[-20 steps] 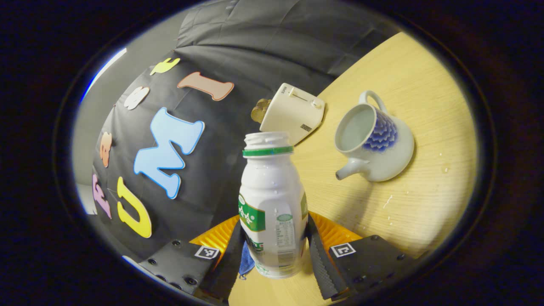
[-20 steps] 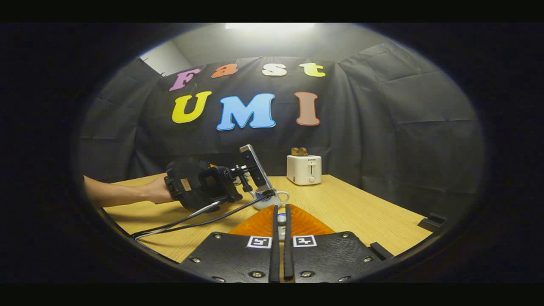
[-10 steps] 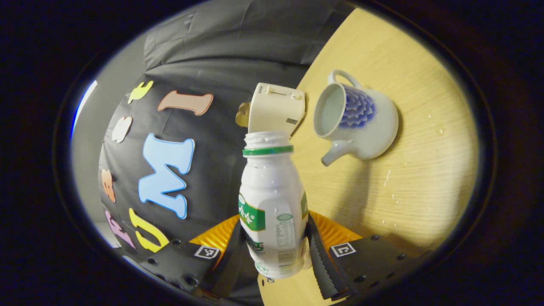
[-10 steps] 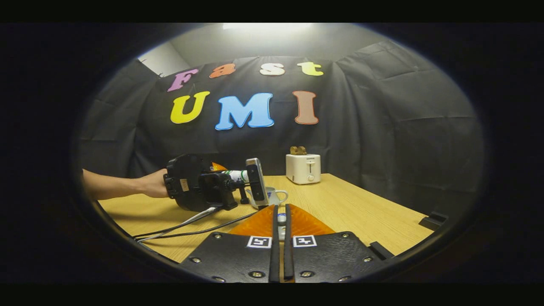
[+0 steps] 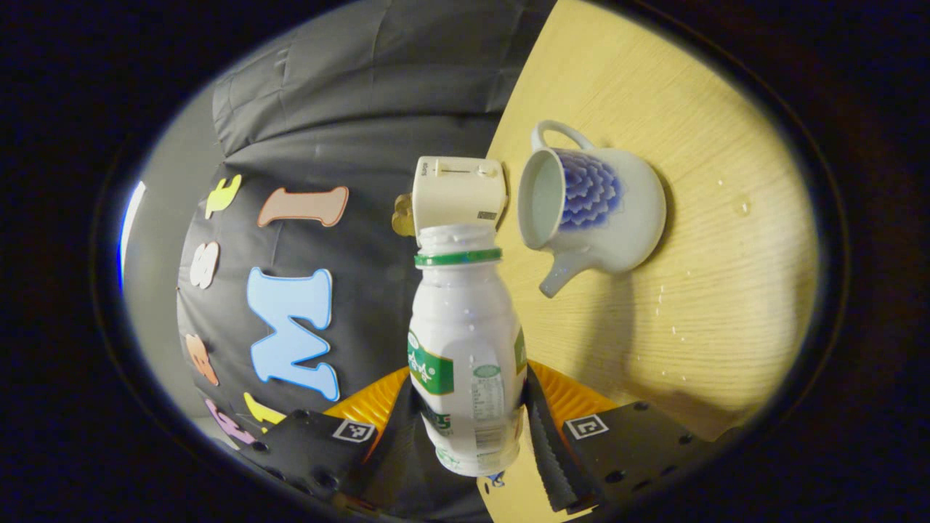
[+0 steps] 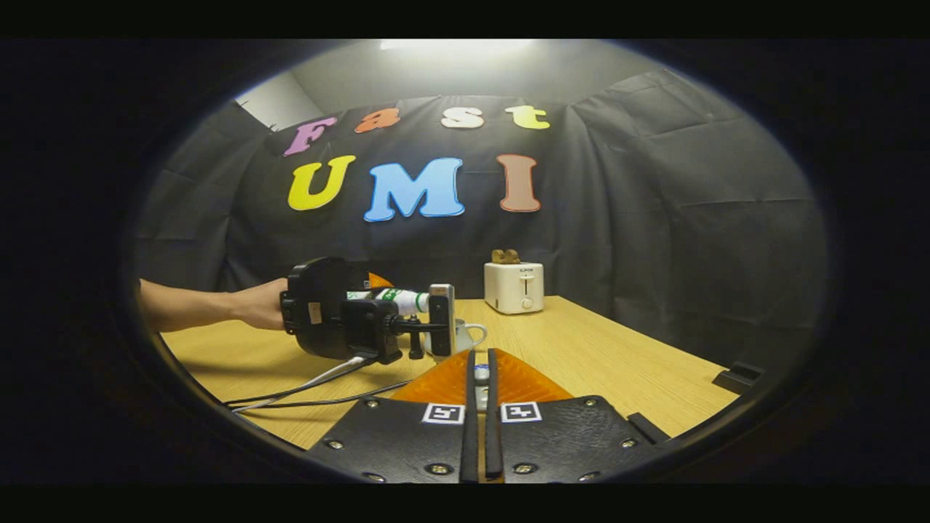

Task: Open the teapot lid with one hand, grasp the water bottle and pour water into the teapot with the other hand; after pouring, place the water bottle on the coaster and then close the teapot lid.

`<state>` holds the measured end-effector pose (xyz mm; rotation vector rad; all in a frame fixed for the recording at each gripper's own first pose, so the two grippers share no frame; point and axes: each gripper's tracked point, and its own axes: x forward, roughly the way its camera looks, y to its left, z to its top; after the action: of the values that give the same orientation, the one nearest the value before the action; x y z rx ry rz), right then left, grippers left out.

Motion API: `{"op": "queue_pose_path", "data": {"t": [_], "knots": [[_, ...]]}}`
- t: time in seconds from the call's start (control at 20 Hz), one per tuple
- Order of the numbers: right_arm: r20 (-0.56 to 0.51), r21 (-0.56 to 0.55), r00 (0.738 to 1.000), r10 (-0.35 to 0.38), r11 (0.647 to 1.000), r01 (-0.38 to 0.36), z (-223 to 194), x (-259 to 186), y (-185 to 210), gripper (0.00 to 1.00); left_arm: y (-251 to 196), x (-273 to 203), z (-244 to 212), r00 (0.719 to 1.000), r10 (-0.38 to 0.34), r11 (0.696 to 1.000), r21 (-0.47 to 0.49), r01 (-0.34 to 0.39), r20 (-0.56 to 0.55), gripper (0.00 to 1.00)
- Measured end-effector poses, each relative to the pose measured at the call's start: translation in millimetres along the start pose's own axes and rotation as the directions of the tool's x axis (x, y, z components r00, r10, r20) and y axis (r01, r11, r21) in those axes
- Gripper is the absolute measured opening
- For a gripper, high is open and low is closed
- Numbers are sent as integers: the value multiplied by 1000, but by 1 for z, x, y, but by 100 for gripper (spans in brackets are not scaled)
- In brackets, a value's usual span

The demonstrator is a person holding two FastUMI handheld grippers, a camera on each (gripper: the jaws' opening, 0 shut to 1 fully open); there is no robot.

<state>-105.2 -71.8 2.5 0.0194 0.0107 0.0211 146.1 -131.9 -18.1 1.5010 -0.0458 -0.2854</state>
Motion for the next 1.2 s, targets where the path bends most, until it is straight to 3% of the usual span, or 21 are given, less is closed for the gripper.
{"op": "queue_pose_path", "data": {"t": [0.15, 0.2, 0.3, 0.35, 0.45, 0.5, 0.55, 0.75, 1.05, 1.2], "knots": [[-2, 6, 1000, -1, 1000, 1, -2, 0, -1, 4, -1, 1, 1, 1000, -9, 999, 36, 9, 1, 80], [-3, 5, 1000, -1, 1000, 1, -1, 0, -1, 4, 2, 1, 1, 1000, -3, 998, 57, 3, 0, 75], [6, 5, 1000, -11, 1000, 11, 1, -2, -5, 4, 5, 2, 3, 1000, 0, 996, 85, -1, 1, 75], [9, 6, 1000, -13, 1000, 13, 1, -1, -6, 0, 5, 2, 3, 1000, -1, 996, 92, 1, 3, 80], [8, 13, 1000, -14, 1000, 14, 0, -1, -7, 13, 3, 3, 4, 1000, -11, 995, 103, 11, 2, 85], [5, 14, 1000, -12, 1000, 12, -1, 0, -7, 4, 4, 2, 4, 1000, -13, 993, 115, 13, -1, 85], [3, 13, 1000, -13, 1000, 13, -2, 0, -7, 4, 5, 3, 4, 1000, -10, 992, 129, 10, -1, 80], [8, 16, 1000, -18, 1000, 18, 1, 0, -10, 4, 9, 5, 7, 1000, -1, 984, 176, 0, 6, 83], [3, 22, 1000, -21, 1000, 21, -1, 0, -12, 4, 15, 6, 9, 1000, 7, 973, 231, -9, 10, 75], [0, 22, 1000, -23, 999, 23, -2, 0, -13, 4, 20, 7, 11, 1000, 15, 969, 246, -19, 19, 80]]}}
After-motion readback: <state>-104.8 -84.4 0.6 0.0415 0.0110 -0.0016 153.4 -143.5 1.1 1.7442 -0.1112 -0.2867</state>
